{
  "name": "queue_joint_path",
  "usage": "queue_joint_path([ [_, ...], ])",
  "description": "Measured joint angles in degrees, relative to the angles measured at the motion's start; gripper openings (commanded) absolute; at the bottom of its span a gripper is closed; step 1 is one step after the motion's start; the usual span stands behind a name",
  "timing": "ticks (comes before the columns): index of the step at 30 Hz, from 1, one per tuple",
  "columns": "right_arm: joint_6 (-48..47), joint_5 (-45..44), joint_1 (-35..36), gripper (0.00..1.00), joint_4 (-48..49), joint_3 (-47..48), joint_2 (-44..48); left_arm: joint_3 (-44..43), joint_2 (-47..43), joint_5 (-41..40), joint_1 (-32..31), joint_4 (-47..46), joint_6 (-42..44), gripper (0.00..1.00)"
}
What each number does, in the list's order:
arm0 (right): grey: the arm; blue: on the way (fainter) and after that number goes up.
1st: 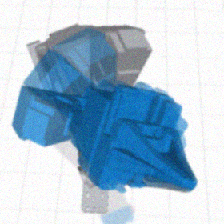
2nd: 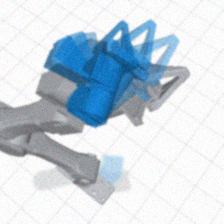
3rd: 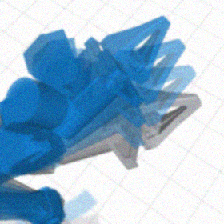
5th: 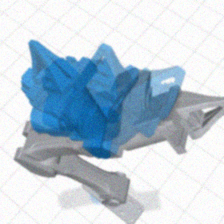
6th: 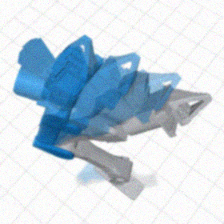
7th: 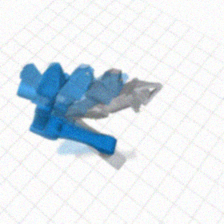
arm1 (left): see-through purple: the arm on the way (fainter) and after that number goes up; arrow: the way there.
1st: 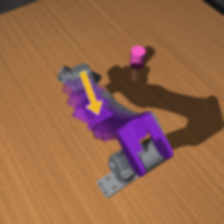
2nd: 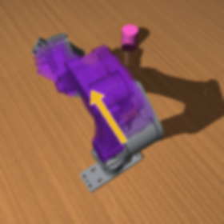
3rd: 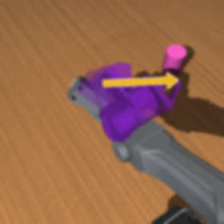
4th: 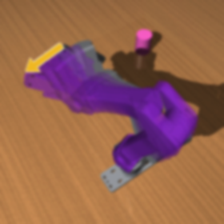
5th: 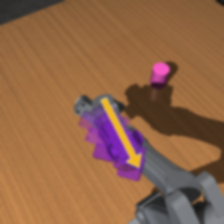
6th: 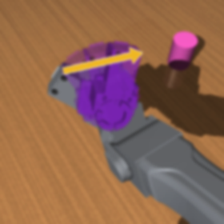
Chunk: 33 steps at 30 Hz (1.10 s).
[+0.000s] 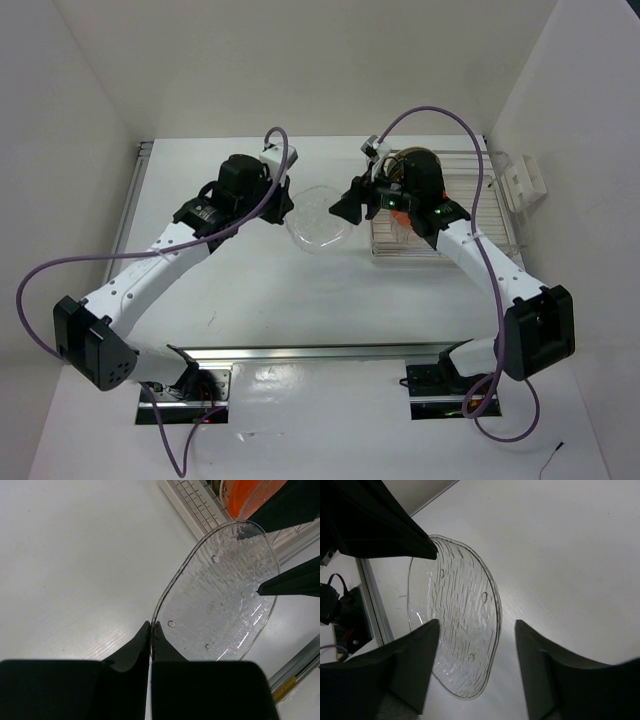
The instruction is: Load the plates into the dish rack
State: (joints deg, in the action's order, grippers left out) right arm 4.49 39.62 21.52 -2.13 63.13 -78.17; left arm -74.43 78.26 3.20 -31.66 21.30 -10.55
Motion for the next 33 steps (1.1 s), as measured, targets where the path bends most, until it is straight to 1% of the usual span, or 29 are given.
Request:
queue_joint_path([
  [1,-0.07,0.04,0.15,0.53,-0.02,0.00,-0.07,0.00,-0.24,-0.11,0.02,0.02,0.02,0.00],
  [2,-0.55,0.00,0.37,0.19,-0.02,-0.02,-0.09,0.00,-0.50,-0.17,0.02,0.00,0.02,0.00],
  [3,-1.09,-0.09,0.46,0.03,-0.02,0.00,-0.09,0.00,-0.70,-0.15,0.02,0.00,0.02,0.00],
  [4,-1.36,-1.20,0.46,0.00,-0.20,0.00,-0.09,-0.02,-0.90,-0.28,0.04,0.31,0.20,0.00],
  [7,-2.32,-4.04,0.35,0.00,-0.44,0.00,-0.59,-0.07,-1.64,0.94,-0.11,0.70,0.15,0.00],
  [8,-2.69,-4.28,0.39,0.00,-0.52,0.02,-0.63,-0.07,-1.84,1.09,-0.17,0.85,0.13,0.03],
  [10,-3.67,-5.07,0.66,0.00,-0.70,0.61,-0.63,-0.04,-2.03,1.44,-0.13,0.70,0.09,0.03],
  [11,-4.46,-5.73,0.76,0.00,-0.72,1.05,-0.59,-0.02,-2.32,1.53,-0.09,0.35,0.09,0.06],
  [12,-5.22,-6.54,0.87,0.00,-0.76,1.44,-0.46,0.20,-2.75,1.55,-0.04,-0.09,0.07,0.18],
  [13,-5.92,-7.32,1.16,0.00,-0.87,1.77,-0.22,0.48,-3.26,1.64,-0.02,-0.57,0.24,0.38],
  [14,-7.26,-9.09,1.44,0.00,-0.98,2.10,0.15,0.63,-3.91,1.99,-0.02,-0.79,0.59,0.61],
  [15,-8.87,-11.50,1.62,0.00,-1.14,2.23,0.72,0.66,-4.66,2.08,-0.02,-0.92,0.85,0.99],
  [18,-14.62,-18.91,1.53,0.00,-1.88,2.91,2.19,0.66,-6.88,2.21,-0.04,-2.10,0.90,1.00],
  [20,-20.26,-24.50,1.40,0.00,-2.08,3.41,3.48,0.66,-7.93,1.57,-0.04,-2.47,1.16,1.00],
  [22,-26.32,-27.76,1.01,0.00,-2.27,3.61,5.25,0.66,-8.24,0.37,0.02,-2.51,1.05,1.00],
  [25,-37.09,-30.88,0.20,0.00,-2.82,2.78,9.62,0.66,-8.24,-2.10,1.18,-2.45,0.13,1.00],
  [28,-46.71,-33.66,-0.42,0.00,-2.99,-0.59,15.96,0.66,-8.24,-3.76,3.93,-2.43,-0.76,1.00],
  [33,-59.19,-38.62,-0.85,0.00,-3.52,-7.02,23.04,0.87,-7.63,-4.52,7.39,-2.43,-3.04,1.00],
])
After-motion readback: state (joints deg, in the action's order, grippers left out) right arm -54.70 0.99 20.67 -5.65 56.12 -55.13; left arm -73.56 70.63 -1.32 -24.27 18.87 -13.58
